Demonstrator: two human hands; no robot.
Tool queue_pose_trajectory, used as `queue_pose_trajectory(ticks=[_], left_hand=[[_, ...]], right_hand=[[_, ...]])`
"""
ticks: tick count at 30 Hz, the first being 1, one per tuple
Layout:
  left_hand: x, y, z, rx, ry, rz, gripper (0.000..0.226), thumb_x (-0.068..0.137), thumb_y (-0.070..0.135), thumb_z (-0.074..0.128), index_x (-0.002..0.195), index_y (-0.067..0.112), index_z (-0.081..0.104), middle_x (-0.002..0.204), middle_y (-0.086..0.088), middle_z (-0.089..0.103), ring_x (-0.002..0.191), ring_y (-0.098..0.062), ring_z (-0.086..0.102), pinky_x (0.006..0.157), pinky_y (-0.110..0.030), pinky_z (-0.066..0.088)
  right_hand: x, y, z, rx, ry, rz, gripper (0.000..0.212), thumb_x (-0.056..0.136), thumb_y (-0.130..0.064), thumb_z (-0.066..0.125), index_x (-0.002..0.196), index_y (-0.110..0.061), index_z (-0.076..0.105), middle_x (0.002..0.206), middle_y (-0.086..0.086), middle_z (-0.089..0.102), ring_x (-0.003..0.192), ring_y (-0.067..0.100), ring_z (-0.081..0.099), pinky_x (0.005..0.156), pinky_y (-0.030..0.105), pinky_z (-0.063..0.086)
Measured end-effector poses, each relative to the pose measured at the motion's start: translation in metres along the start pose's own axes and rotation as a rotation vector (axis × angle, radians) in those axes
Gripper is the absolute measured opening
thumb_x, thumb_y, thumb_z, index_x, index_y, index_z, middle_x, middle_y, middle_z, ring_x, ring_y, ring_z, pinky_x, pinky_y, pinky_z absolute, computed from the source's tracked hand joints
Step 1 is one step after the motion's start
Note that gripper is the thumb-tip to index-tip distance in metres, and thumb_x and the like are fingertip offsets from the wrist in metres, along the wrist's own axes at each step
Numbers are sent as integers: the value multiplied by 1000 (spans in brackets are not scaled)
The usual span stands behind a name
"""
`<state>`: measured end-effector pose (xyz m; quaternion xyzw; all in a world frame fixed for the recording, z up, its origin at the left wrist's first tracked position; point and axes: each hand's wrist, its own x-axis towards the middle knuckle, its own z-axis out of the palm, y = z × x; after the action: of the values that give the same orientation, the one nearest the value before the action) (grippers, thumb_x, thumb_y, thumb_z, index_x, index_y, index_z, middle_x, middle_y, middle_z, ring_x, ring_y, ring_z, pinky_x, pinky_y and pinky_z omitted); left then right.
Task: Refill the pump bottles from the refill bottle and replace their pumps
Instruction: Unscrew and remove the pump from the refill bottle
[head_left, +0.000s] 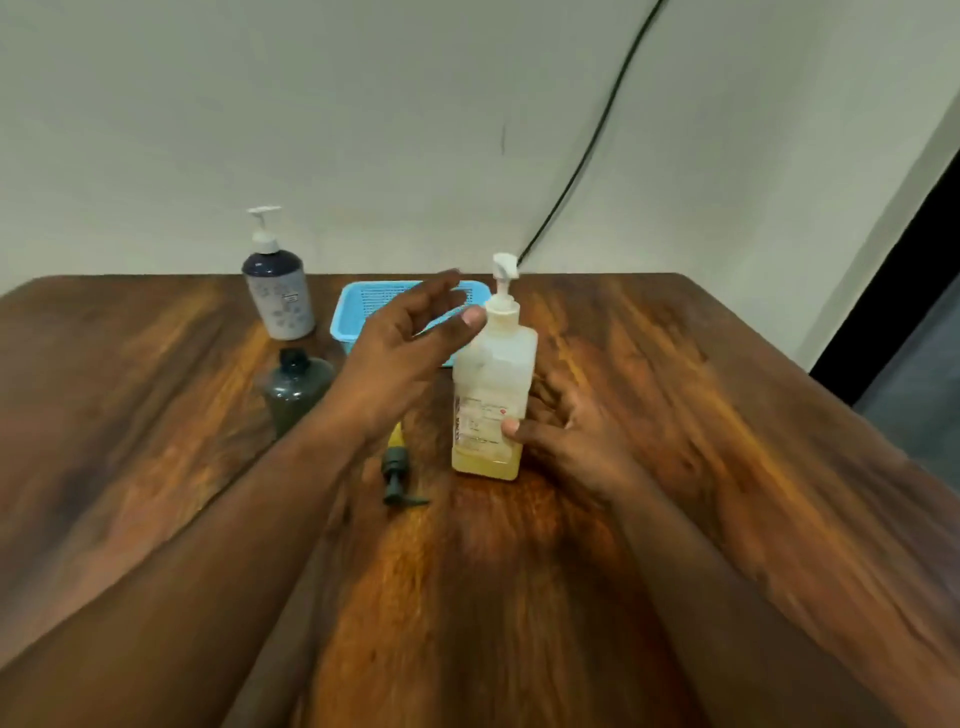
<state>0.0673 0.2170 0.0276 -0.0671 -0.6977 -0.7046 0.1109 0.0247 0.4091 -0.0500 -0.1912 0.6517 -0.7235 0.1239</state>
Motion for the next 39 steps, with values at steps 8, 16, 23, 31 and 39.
queue_pose_trajectory(ticks=[8,16,23,31,39], left_hand=[[10,9,8,332,-13,66,19,95,23,66,100,42,65,105,16,72,105,-5,67,99,-39,52],[21,-5,2,315,-13,93,19,93,20,69,100,38,66,97,20,72,97,2,69,87,-21,54],[19,-20,13,204,237,138,39,71,30,88,105,26,70,103,9,76,97,-2,71,87,-30,59],[24,-21,6,230,163,138,57,62,35,92,101,53,54,88,28,71,92,13,66,80,-14,56],[21,-22,7,159,194,145,51,64,32,91,103,37,59,98,13,73,92,1,69,78,-21,58]], right_hand=[[14,12,21,35,-27,-34,85,70,-6,76,144,-25,37,134,5,59,123,24,58,97,50,50],[21,28,35,-59,82,-115,82,68,-19,85,134,-43,43,127,-5,63,115,16,63,81,32,58],[20,26,45,-225,206,-196,83,60,-39,86,124,-63,39,129,-10,59,117,11,59,87,41,58],[23,26,45,-281,229,-210,85,58,-44,86,122,-67,36,128,-17,58,118,7,57,91,40,56],[21,25,46,-301,239,-211,90,57,-48,85,131,-59,35,132,-13,56,120,10,56,93,44,55]])
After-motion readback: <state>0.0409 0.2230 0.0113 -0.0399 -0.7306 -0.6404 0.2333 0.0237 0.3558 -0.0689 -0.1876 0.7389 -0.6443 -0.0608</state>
